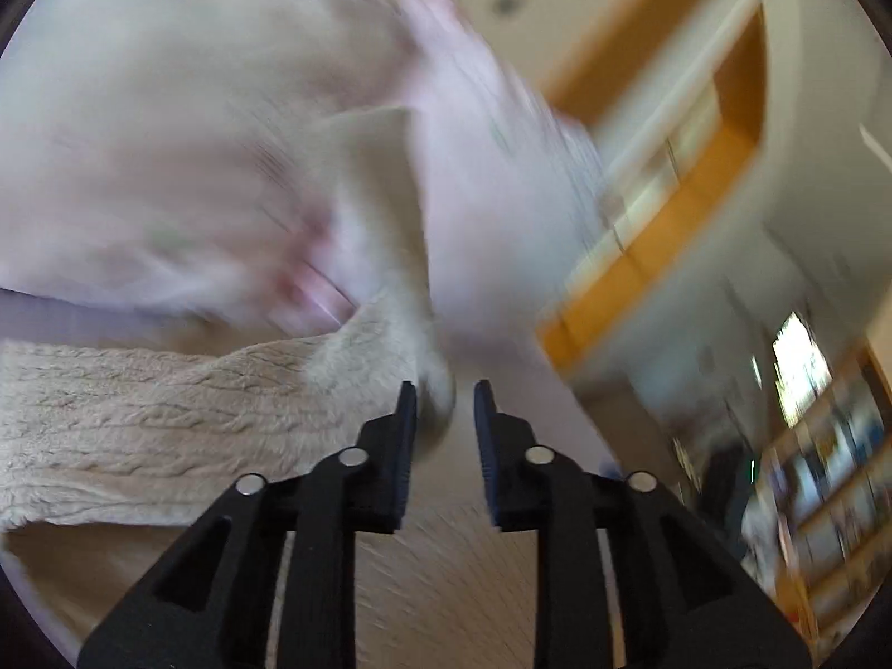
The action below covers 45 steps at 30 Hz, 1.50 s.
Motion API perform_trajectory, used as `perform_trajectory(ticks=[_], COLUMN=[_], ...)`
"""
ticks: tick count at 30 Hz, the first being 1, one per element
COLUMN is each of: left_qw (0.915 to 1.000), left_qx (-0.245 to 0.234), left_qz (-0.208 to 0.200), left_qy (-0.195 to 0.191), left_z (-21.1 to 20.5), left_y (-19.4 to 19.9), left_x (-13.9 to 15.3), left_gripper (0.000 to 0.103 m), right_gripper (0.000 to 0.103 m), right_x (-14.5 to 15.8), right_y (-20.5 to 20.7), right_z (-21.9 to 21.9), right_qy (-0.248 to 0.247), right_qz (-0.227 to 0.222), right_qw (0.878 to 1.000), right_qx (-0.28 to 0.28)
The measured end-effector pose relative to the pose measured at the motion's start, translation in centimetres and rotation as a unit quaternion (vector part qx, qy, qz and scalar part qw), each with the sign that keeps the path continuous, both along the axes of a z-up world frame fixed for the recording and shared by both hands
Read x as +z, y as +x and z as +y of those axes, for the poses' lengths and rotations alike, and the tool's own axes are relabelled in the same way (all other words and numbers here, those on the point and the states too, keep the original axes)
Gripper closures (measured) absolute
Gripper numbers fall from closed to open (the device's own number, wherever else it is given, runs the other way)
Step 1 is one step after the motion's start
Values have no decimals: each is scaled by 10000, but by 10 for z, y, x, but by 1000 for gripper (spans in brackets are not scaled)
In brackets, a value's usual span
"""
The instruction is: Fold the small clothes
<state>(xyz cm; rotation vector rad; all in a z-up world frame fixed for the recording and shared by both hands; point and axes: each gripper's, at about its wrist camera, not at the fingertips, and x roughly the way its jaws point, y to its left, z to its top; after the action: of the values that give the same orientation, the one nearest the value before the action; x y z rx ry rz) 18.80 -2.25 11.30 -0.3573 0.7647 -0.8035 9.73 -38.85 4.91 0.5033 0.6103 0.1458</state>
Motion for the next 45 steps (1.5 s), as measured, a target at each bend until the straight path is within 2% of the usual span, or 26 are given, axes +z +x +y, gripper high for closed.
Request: perform_trajectory(ticks=[1,3,5,10,12,17,21,25,26,28,29,30,31,32,33,34,35,37,38,41,43,45], left_qw=[9995,9986,9989,9993,9995,9962,9909,9866,9864,9854,9841,9818,9794,9771,9765,9763,9756,9737,9748,9823,9874,9900], left_qx=[-249,-422,-348,-137,3,332,430,331,308,348,414,489,488,433,370,302,278,300,341,371,416,705], left_qz=[83,35,-79,-129,8,802,1248,1538,1544,1544,1572,1621,1679,1773,1866,1929,1969,1915,1757,1195,733,267], left_qy=[188,319,319,327,320,90,-275,-440,-470,-626,-721,-863,-1016,-1093,-1017,-936,-929,-1196,-1329,-1396,-1339,-1195], left_z=[-17,-17,7,105,135,194,210,194,190,183,182,182,181,178,172,168,170,177,183,192,195,197], left_y=[-5,-24,-44,-127,-158,-225,-246,-244,-243,-238,-235,-232,-230,-227,-225,-226,-229,-232,-229,-213,-184,-140], left_x=[-8,-18,-19,-26,-37,-82,-118,-141,-144,-150,-153,-157,-160,-163,-164,-165,-166,-158,-145,-108,-75,-43], left_gripper=[80,76,61,44,40,36,31,31,31,31,31,33,44,63,76,97,96,97,97,97,97,97], right_gripper=[25,24,20,19,19,19,19,20,22,33,43,55,62,83,93,94,95,96,96,96,96,96], right_x=[-2,-5,-9,-36,-46,-79,-113,-139,-145,-149,-150,-150,-149,-148,-146,-139,-132,-113,-96,-40,-2,32], right_y=[-6,-18,-36,-83,-102,-147,-160,-155,-153,-149,-147,-146,-145,-145,-145,-147,-148,-148,-144,-121,-89,-43], right_z=[-4,-10,-14,-18,-18,-25,-29,-24,-20,-15,-11,-6,-2,2,7,11,11,10,9,10,14,15], right_qy=[103,147,179,770,809,1193,1845,2432,2577,2723,2771,2777,2733,2666,2575,2459,2413,2343,2287,1849,1528,1360], right_qz=[54,61,66,479,678,1286,1538,1557,1517,1443,1368,1295,1269,1273,1276,1170,1065,761,528,-150,-561,-928], right_qw=[9999,9997,9990,9883,9853,9716,9574,9426,9384,9336,9320,9310,9305,9310,9317,9343,9358,9395,9418,9508,9552,9591], right_qx=[72,211,403,1224,1346,1591,1603,1676,1731,1826,1892,1985,2083,2143,2220,2299,2339,2381,2405,2480,2470,2301])
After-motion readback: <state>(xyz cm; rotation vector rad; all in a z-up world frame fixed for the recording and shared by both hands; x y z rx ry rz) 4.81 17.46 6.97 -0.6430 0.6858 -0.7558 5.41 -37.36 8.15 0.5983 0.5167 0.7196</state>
